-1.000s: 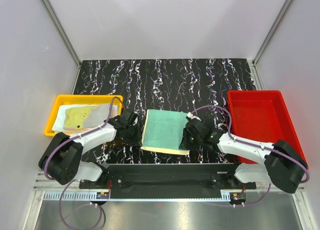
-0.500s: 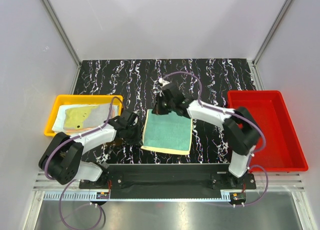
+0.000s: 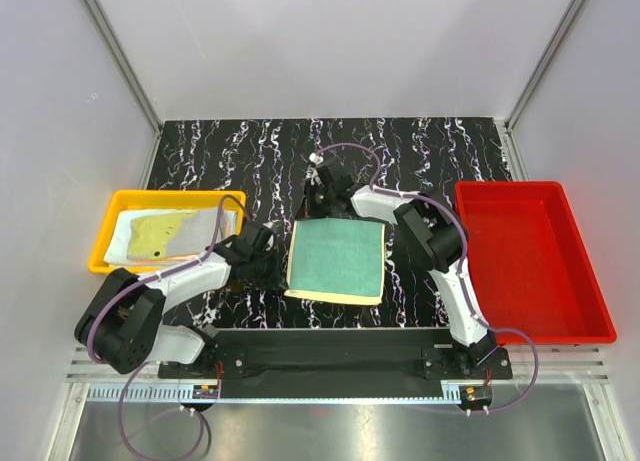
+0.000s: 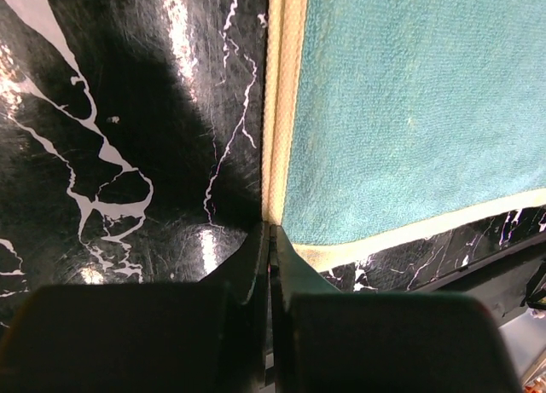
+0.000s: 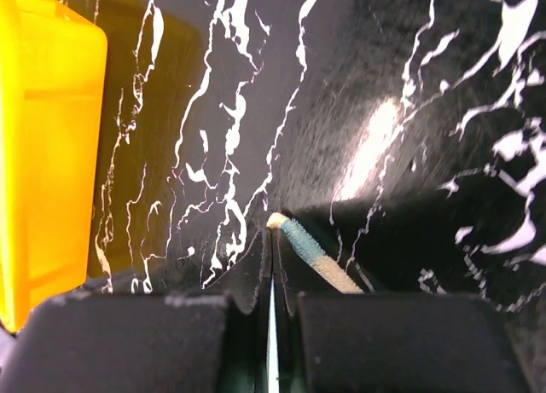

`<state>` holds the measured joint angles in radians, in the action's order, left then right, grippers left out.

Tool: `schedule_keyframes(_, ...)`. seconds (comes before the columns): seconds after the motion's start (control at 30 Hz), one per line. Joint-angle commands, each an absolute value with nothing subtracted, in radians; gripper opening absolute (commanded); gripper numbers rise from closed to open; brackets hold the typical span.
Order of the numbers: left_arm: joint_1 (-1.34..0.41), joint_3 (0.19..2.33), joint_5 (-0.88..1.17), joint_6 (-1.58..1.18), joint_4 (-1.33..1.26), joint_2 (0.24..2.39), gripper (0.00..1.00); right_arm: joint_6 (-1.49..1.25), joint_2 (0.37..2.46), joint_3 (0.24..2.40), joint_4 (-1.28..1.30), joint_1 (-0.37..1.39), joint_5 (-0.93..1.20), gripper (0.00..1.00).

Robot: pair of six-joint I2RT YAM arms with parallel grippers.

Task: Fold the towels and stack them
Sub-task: Fold the towel

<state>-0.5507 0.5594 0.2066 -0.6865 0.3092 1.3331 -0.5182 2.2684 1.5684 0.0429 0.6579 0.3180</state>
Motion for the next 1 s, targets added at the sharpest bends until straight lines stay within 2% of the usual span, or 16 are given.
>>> schedule_keyframes(0.0, -0.549, 0.512, 0.146, -0.667, 0.345, 1.35, 0.0, -0.45, 2.318, 1.605, 0.04, 0.641, 0.339, 0.0)
schedule_keyframes(0.23, -0.549, 0.567, 0.138, -0.672, 0.399, 1.325, 0.0, -0.387, 2.273, 1.566, 0.02, 0.64, 0.413, 0.0)
schedule_keyframes(0.27, -0.551, 0.583, 0.138, -0.672, 0.422, 1.321, 0.03, -0.374, 2.26, 1.575, 0.058, 0.638, 0.416, 0.02)
schedule_keyframes(0.3, -0.549, 0.598, 0.134, -0.67, 0.44, 1.301, 0.14, -0.35, 2.226, 1.586, 0.084, 0.637, 0.414, 0.05)
schedule_keyframes(0.37, -0.549, 0.658, 0.121, -0.66, 0.487, 1.275, 0.23, -0.328, 2.163, 1.612, 0.153, 0.623, 0.454, 0.11)
schedule_keyframes(0.43, -0.543, 0.745, 0.091, -0.622, 0.524, 1.24, 0.37, -0.318, 2.119, 1.617, 0.179, 0.575, 0.532, 0.18)
schedule_keyframes(0.47, -0.537, 0.78, 0.08, -0.603, 0.557, 1.235, 0.39, -0.316, 2.071, 1.614, 0.208, 0.56, 0.581, 0.2)
schedule_keyframes(0.57, -0.494, 0.926, 0.08, -0.511, 0.575, 1.255, 0.45, -0.25, 2.002, 1.62, 0.366, 0.512, 0.511, 0.25)
schedule_keyframes(0.67, -0.442, 1.067, 0.172, -0.378, 0.536, 1.347, 0.47, -0.173, 1.953, 1.624, 0.528, 0.454, 0.514, 0.27)
schedule_keyframes(0.73, -0.407, 1.141, 0.262, -0.257, 0.512, 1.46, 0.46, -0.102, 1.948, 1.617, 0.622, 0.419, 0.549, 0.32)
schedule_keyframes(0.77, -0.396, 1.182, 0.273, -0.224, 0.535, 1.504, 0.45, -0.065, 1.947, 1.62, 0.655, 0.393, 0.554, 0.4)
schedule_keyframes(0.87, -0.367, 1.363, 0.354, -0.088, 0.596, 1.682, 0.43, 0.069, 1.951, 1.611, 0.738, 0.341, 0.549, 0.54)
schedule_keyframes(0.97, -0.362, 1.498, 0.438, 0.02, 0.63, 1.828, 0.44, 0.143, 2.02, 1.637, 0.814, 0.287, 0.644, 0.6)
